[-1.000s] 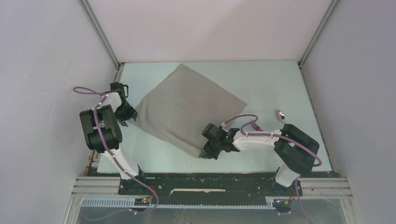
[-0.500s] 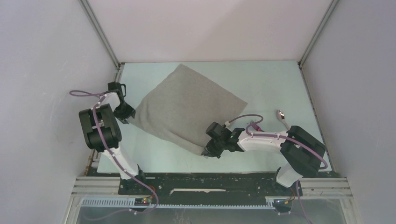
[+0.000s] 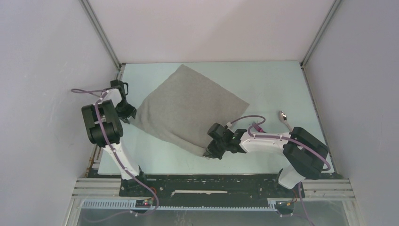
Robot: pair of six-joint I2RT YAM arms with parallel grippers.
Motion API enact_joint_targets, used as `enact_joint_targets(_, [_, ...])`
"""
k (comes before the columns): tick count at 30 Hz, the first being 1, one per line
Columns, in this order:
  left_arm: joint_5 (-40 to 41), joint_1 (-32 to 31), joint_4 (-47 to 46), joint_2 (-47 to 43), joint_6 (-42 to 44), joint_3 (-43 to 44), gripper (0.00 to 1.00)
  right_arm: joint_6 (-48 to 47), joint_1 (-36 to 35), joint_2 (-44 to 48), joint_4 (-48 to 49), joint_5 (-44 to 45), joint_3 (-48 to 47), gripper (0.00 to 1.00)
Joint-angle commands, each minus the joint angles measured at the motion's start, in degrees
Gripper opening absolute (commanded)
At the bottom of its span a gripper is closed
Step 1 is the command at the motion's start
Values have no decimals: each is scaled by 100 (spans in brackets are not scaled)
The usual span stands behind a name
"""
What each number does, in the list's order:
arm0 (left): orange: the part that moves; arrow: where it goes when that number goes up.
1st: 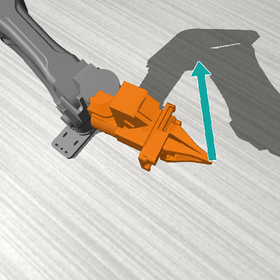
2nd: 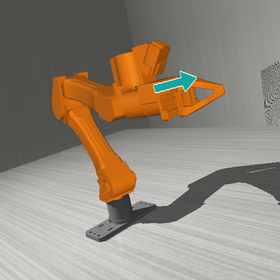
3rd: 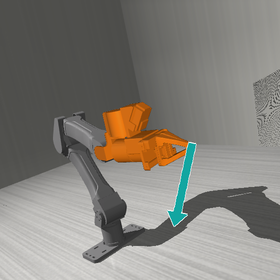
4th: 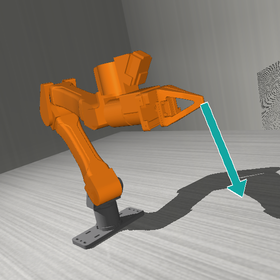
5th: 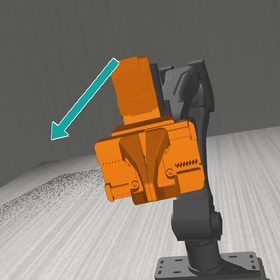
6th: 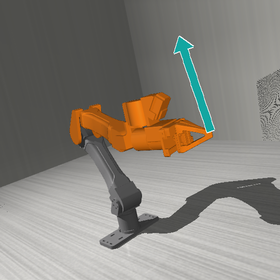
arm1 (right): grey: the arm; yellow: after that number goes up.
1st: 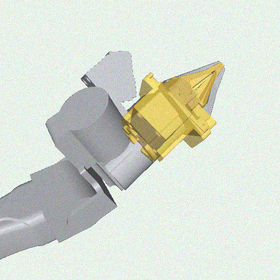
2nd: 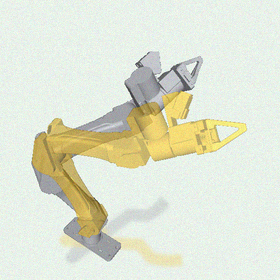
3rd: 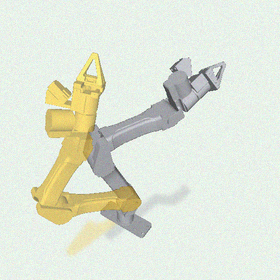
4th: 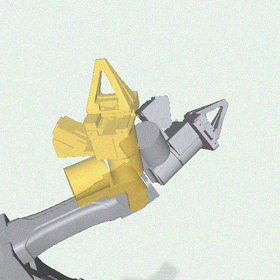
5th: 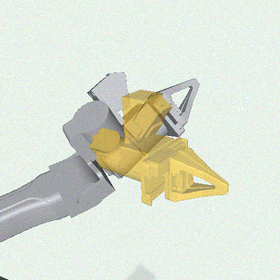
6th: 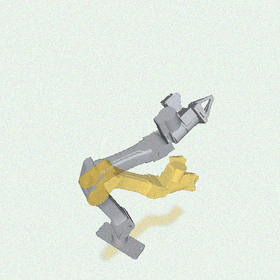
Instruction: Fold the napkin into a case and place the utensils inside
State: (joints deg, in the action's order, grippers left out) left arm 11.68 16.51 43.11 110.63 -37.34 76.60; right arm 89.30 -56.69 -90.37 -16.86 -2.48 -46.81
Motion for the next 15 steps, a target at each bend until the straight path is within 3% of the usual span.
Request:
enact_joint_targets(1, [-239, -58, -109, 48, -282, -163, 45, 146, 45, 364, 68, 139, 93, 0])
enact_joint_targets(12, [-317, -77, -487, 320, -356, -316, 43, 184, 181, 865, -43, 248, 424, 0])
enact_joint_targets(13, [-281, -89, -492, 294, -341, -346, 41, 185, 182, 875, -45, 248, 438, 0])
enact_joint_targets(15, [-227, -121, -579, 182, -279, -439, 25, 192, 184, 874, 16, 248, 428, 0])
